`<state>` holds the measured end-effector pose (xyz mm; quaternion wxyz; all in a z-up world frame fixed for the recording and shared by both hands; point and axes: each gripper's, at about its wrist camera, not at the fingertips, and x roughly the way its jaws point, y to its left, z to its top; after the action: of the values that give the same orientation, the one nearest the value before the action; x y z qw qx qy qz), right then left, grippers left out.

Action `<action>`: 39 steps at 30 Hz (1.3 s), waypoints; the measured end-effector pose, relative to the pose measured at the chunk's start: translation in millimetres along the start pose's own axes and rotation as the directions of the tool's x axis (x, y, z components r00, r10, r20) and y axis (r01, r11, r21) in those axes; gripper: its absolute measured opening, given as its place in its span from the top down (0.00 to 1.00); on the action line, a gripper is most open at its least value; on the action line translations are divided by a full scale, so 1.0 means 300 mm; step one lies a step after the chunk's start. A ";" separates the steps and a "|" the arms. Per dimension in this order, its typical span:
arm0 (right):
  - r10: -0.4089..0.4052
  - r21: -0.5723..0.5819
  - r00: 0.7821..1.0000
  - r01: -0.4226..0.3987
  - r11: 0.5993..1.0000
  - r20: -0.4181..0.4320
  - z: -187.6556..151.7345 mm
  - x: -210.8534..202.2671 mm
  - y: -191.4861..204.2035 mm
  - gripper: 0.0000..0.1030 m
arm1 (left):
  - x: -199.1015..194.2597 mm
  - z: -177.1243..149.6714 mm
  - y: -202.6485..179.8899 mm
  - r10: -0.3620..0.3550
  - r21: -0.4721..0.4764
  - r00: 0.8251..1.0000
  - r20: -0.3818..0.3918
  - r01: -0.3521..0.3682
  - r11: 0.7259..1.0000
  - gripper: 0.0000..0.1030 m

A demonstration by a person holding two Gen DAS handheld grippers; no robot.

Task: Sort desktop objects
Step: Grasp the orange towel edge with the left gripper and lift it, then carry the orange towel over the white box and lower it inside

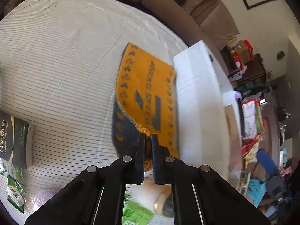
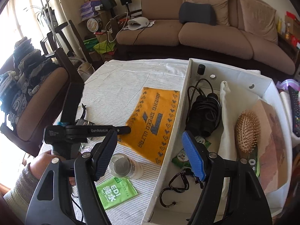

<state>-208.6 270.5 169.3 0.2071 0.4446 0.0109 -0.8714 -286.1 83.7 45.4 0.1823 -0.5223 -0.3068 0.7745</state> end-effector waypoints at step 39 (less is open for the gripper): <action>-0.083 -0.222 0.988 0.111 0.969 0.132 0.191 -0.516 0.030 0.94 | -0.513 -0.215 -0.432 -0.382 0.056 0.923 0.050 0.379 0.924 0.42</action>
<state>-169.2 305.1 325.9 0.2140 0.3627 0.1203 -0.8990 -172.1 105.7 221.8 0.3316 -0.4251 -0.3898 0.7465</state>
